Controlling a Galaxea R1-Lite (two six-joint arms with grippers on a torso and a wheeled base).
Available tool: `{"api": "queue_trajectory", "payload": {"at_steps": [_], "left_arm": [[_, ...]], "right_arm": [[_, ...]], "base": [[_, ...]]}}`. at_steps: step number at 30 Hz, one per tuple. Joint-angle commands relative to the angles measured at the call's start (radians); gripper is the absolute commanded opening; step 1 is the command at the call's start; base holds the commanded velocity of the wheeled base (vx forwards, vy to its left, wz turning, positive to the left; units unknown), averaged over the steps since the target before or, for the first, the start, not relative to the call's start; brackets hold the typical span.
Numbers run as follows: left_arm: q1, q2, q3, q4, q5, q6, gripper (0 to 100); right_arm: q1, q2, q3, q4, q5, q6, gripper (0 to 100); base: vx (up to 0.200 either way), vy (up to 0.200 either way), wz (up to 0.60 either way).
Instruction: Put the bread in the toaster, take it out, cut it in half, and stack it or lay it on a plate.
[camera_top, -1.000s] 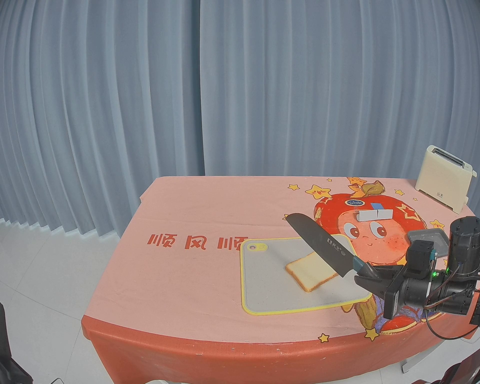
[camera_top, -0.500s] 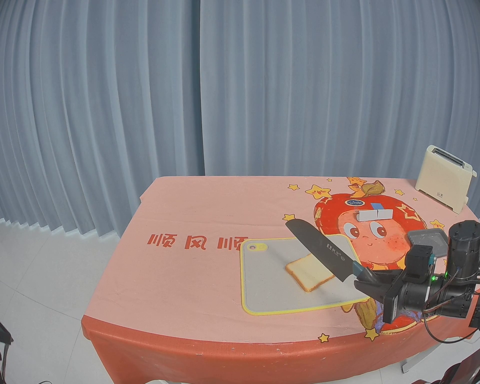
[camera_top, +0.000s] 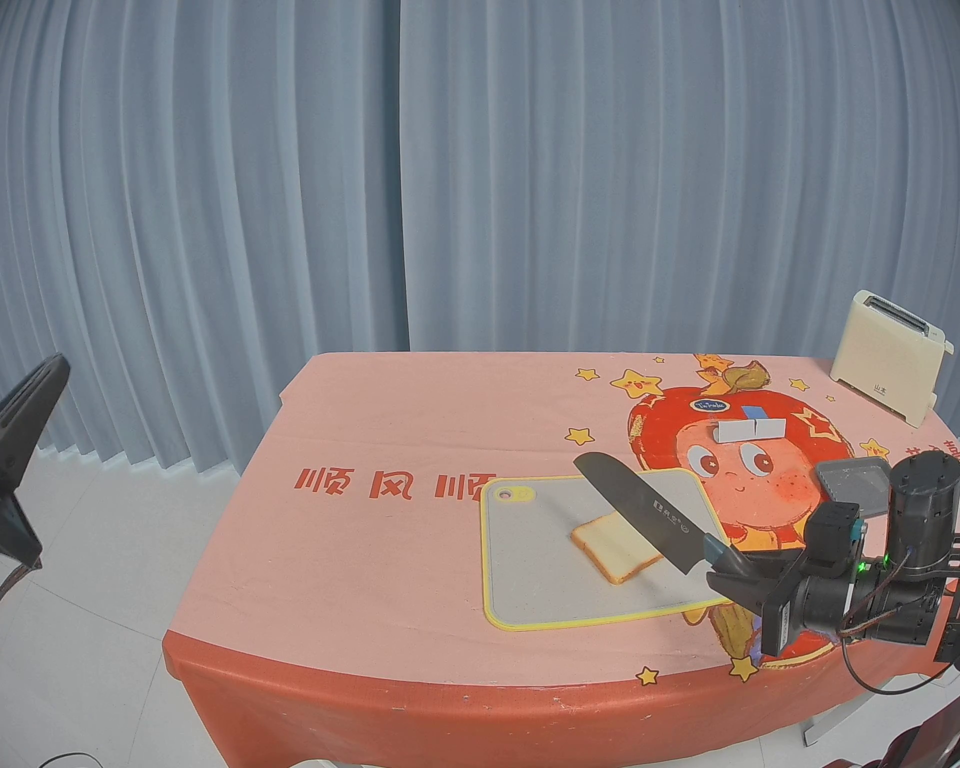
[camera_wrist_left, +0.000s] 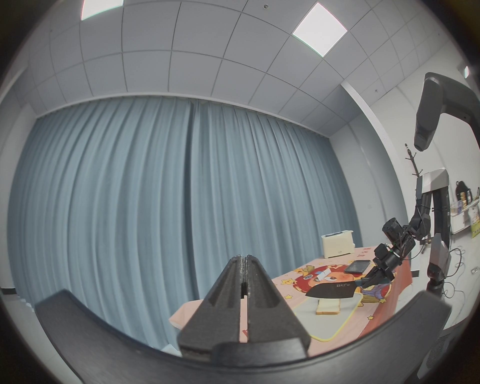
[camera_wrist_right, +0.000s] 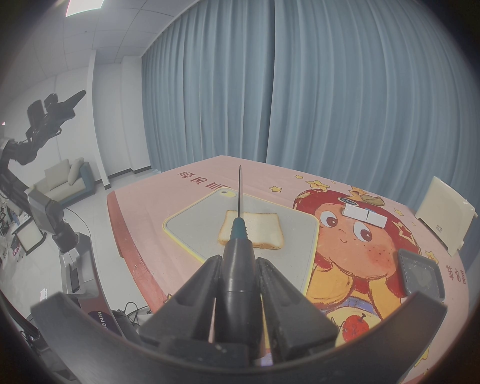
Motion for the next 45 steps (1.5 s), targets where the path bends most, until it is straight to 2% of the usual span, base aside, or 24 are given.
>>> {"api": "queue_trajectory", "payload": {"at_steps": [1, 9, 18, 24, 30, 34, 45], "left_arm": [[-0.009, 0.174, -0.081, 0.018, -0.042, -0.003, 0], [-0.006, 0.328, -0.156, 0.032, -0.031, 0.000, 0], [-0.013, 0.475, -0.270, 0.029, -0.045, 0.006, 0], [-0.087, 0.561, -0.388, 0.032, -0.042, 0.006, 0], [-0.162, 0.624, -0.428, 0.032, -0.036, 0.006, 0], [-0.217, 0.664, -0.432, 0.030, -0.031, 0.021, 0], [-0.306, 0.742, -0.465, 0.029, -0.031, 0.081, 0]], "right_arm": [[0.002, 0.005, 0.003, -0.003, -0.001, -0.001, 0], [0.002, 0.004, 0.007, -0.005, -0.001, -0.003, 0], [0.002, 0.004, 0.007, -0.005, -0.001, -0.003, 0], [0.002, 0.004, 0.006, -0.005, -0.003, -0.003, 0], [0.002, 0.004, 0.006, -0.005, -0.003, -0.003, 0], [0.002, 0.005, 0.006, -0.005, -0.003, -0.003, 0], [0.001, 0.009, 0.006, -0.005, -0.001, -0.003, 0]], "base": [[0.000, 0.000, 0.00], [0.000, 0.000, 0.00], [0.000, 0.000, 0.00], [0.000, 0.000, 0.00], [0.000, 0.000, 0.00], [0.000, 0.000, 0.00], [0.000, 0.000, 0.00]]}}
